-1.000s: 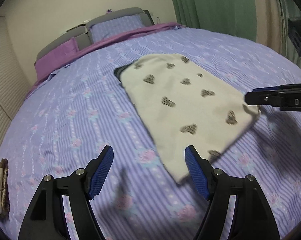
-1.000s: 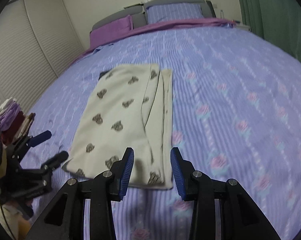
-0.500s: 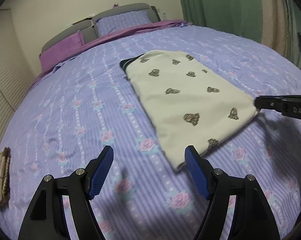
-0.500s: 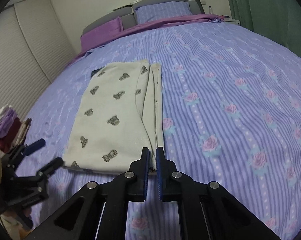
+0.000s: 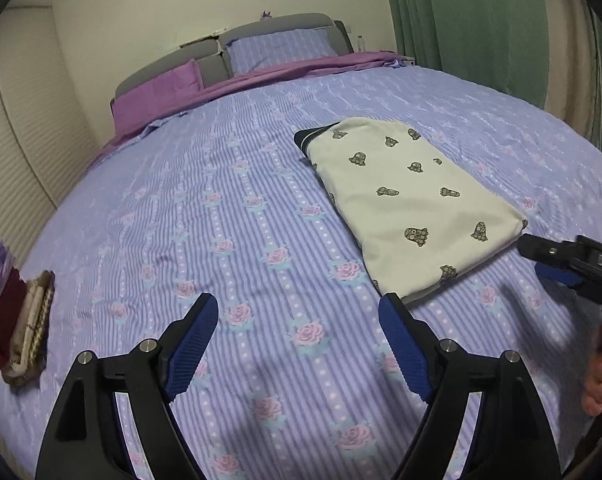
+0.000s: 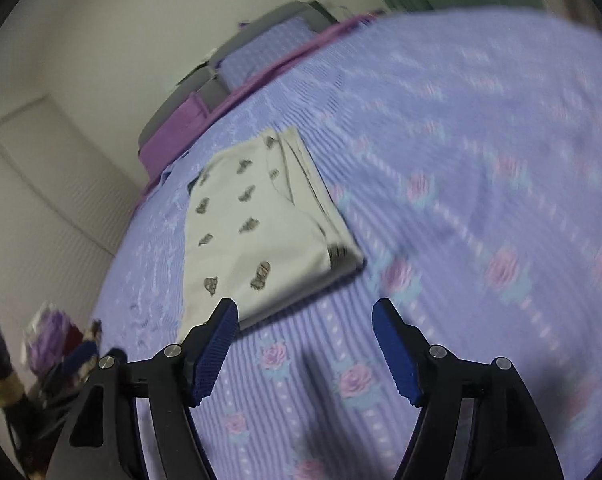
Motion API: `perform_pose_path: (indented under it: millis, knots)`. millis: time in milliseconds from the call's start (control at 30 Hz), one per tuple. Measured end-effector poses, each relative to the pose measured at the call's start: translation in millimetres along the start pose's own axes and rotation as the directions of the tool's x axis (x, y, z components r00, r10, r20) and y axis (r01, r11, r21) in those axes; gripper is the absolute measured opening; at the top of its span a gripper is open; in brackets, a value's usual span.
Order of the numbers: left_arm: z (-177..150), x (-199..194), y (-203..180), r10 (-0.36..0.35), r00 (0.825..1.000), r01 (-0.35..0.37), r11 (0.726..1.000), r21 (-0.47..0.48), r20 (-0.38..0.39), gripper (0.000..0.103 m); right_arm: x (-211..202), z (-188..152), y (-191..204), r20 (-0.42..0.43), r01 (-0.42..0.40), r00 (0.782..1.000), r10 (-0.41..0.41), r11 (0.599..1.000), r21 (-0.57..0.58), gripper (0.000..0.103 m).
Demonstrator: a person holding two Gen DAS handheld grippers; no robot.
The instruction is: Fold small clothes
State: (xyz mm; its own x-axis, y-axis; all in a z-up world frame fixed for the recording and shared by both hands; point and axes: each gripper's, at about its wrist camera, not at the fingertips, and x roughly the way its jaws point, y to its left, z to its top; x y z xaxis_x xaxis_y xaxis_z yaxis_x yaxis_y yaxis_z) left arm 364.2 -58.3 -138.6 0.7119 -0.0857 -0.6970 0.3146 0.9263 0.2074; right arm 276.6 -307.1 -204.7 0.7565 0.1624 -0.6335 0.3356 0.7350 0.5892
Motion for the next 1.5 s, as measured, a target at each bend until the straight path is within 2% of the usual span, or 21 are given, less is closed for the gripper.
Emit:
perform_pose_path:
  millis: [133,467,633,767,933,1000,1133,1233,1300,1467,1500]
  knots:
    - [0.7,13.4,1.3,-0.023,1.0,0.023,0.999,-0.023,-0.01,0.083,19.4,-4.3,-7.2,0.02,-0.026,0.999,0.024,0.996,0.087,0.071]
    - [10.8,40.8,4.8,-0.058,0.998,0.057,0.997,-0.051,-0.003,0.083,58.0,13.2,-0.3,0.087,-0.044,0.996,0.033,0.992,0.122,0.07]
    - [24.7,55.9,10.5,-0.068,0.997,0.068,0.997,-0.02,0.027,0.083,64.0,25.8,1.8,0.128,-0.043,0.991,0.027,0.991,0.124,0.06]
    - [47.6,74.2,14.4,-0.123,0.992,0.124,0.992,-0.026,0.029,0.083,69.6,36.6,5.8,0.128,-0.026,0.992,0.011,0.993,0.115,0.05]
    - [75.6,102.6,11.4,-0.239,0.971,0.239,0.969,-0.057,-0.001,0.083,73.8,43.1,16.2,0.116,0.048,0.992,-0.058,0.995,0.084,0.043]
    - [85.6,117.5,9.9,-0.302,0.953,0.3,0.95,-0.088,-0.014,0.083,73.5,42.8,20.6,0.114,0.084,0.989,-0.09,0.995,0.059,0.04]
    - [97.9,146.4,11.2,-0.361,0.932,0.351,0.925,-0.148,-0.046,0.083,71.9,42.0,24.9,0.115,0.124,0.985,-0.129,0.991,0.047,0.038]
    - [102.8,168.8,14.8,-0.414,0.908,0.392,0.895,-0.214,-0.069,0.082,72.5,43.2,25.5,0.112,0.141,0.983,-0.145,0.989,0.041,0.038]
    - [104.9,180.0,13.9,-0.436,0.897,0.413,0.885,-0.217,-0.073,0.081,72.1,42.1,25.3,0.112,0.15,0.982,-0.153,0.988,0.033,0.038]
    - [105.2,191.0,-2.7,-0.441,0.895,0.43,0.892,-0.139,-0.065,0.081,75.6,42.3,26.0,0.115,0.166,0.98,-0.165,0.986,0.001,0.038]
    - [105.5,191.6,-5.5,-0.439,0.896,0.429,0.894,-0.129,-0.065,0.077,75.6,42.2,25.6,0.117,0.167,0.979,-0.165,0.986,-0.003,0.038]
